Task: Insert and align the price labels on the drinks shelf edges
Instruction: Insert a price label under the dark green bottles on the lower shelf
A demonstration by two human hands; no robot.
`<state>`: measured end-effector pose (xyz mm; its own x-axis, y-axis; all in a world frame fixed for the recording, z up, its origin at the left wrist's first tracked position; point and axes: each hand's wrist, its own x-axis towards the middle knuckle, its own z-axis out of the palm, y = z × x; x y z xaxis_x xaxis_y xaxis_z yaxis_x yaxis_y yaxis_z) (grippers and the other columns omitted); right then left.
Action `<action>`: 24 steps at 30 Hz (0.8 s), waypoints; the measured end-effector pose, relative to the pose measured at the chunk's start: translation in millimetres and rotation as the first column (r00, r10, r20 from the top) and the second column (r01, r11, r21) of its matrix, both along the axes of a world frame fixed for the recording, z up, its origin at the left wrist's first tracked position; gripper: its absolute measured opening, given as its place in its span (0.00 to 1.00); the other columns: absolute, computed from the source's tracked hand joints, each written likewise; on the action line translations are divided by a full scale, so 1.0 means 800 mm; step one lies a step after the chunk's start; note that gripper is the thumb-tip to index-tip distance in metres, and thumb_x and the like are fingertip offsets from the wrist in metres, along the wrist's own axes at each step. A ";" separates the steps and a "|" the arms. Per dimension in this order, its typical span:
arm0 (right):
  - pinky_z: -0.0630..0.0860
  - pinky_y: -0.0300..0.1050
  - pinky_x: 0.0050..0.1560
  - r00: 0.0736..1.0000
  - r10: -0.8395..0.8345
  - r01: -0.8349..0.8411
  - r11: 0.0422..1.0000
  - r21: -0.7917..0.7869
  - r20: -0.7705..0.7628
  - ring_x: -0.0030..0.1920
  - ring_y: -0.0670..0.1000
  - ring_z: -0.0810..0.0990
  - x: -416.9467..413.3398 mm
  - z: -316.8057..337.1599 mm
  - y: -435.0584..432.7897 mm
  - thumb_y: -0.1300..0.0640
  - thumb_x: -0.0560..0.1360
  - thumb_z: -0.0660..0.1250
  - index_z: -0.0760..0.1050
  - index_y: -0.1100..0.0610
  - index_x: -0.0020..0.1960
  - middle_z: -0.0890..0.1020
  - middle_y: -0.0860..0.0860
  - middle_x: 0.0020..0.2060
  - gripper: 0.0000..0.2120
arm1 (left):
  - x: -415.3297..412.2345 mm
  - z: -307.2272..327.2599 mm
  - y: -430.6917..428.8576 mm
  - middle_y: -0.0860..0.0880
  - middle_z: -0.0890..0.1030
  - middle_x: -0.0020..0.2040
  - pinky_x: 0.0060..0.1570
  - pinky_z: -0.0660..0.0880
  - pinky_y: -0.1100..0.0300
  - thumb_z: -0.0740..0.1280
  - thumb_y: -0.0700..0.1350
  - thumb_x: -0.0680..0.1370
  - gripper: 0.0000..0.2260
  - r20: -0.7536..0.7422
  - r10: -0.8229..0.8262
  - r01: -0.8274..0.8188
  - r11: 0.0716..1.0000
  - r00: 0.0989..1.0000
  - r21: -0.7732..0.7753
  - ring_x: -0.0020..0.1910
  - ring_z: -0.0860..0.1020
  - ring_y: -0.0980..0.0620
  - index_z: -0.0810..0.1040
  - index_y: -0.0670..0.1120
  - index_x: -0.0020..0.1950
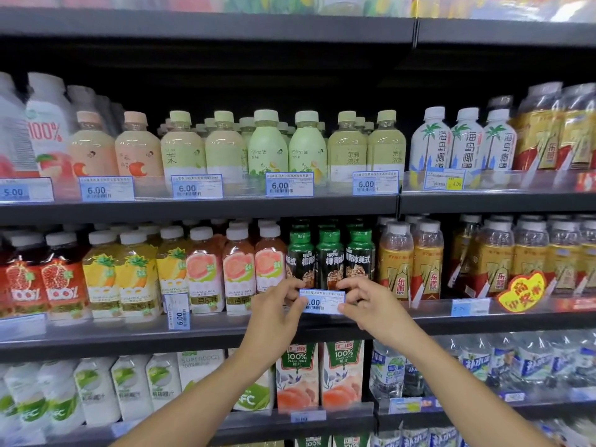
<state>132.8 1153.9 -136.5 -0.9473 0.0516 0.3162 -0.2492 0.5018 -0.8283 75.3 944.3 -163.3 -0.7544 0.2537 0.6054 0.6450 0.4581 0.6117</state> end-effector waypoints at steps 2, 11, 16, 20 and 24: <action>0.74 0.45 0.32 1.000 0.002 -0.002 1.000 -0.003 0.002 0.30 0.48 0.74 0.000 0.001 -0.003 0.59 0.75 0.71 0.74 0.44 0.59 0.82 0.50 0.40 0.16 | 0.001 0.000 -0.002 0.61 0.79 0.43 0.56 0.75 0.49 0.68 0.50 0.80 0.10 -0.005 0.001 -0.001 1.000 1.000 0.009 0.49 0.77 0.60 0.75 0.58 0.60; 0.75 0.43 0.34 1.000 0.005 -0.005 1.000 -0.003 0.011 0.31 0.46 0.76 -0.009 0.003 -0.012 0.59 0.75 0.71 0.74 0.43 0.58 0.81 0.49 0.40 0.16 | -0.006 0.001 -0.011 0.58 0.80 0.43 0.55 0.75 0.49 0.68 0.49 0.80 0.09 -0.001 -0.010 0.010 0.999 1.000 0.039 0.49 0.78 0.60 0.76 0.56 0.60; 0.74 0.42 0.34 1.000 0.011 -0.011 0.999 0.036 -0.007 0.30 0.47 0.76 -0.011 0.007 -0.017 0.59 0.75 0.70 0.75 0.43 0.57 0.81 0.51 0.41 0.15 | -0.010 0.002 -0.013 0.59 0.80 0.44 0.53 0.75 0.58 0.68 0.48 0.80 0.10 -0.003 -0.004 0.004 1.000 1.000 0.026 0.48 0.77 0.60 0.78 0.52 0.62; 0.74 0.46 0.34 1.000 0.028 -0.028 0.998 0.056 -0.008 0.30 0.48 0.75 -0.013 0.006 -0.021 0.59 0.76 0.70 0.75 0.43 0.58 0.81 0.49 0.42 0.15 | -0.013 -0.002 -0.013 0.61 0.78 0.43 0.55 0.75 0.51 0.68 0.48 0.80 0.10 0.005 -0.021 0.021 1.000 1.000 0.018 0.50 0.77 0.58 0.77 0.56 0.61; 0.75 0.47 0.34 1.000 0.022 -0.022 0.996 0.081 -0.004 0.29 0.48 0.75 -0.017 0.003 -0.025 0.58 0.76 0.70 0.75 0.43 0.57 0.82 0.49 0.44 0.14 | -0.020 -0.008 -0.015 0.63 0.78 0.43 0.54 0.76 0.46 0.68 0.50 0.80 0.10 0.001 -0.025 0.025 1.000 1.000 0.008 0.50 0.77 0.56 0.74 0.62 0.59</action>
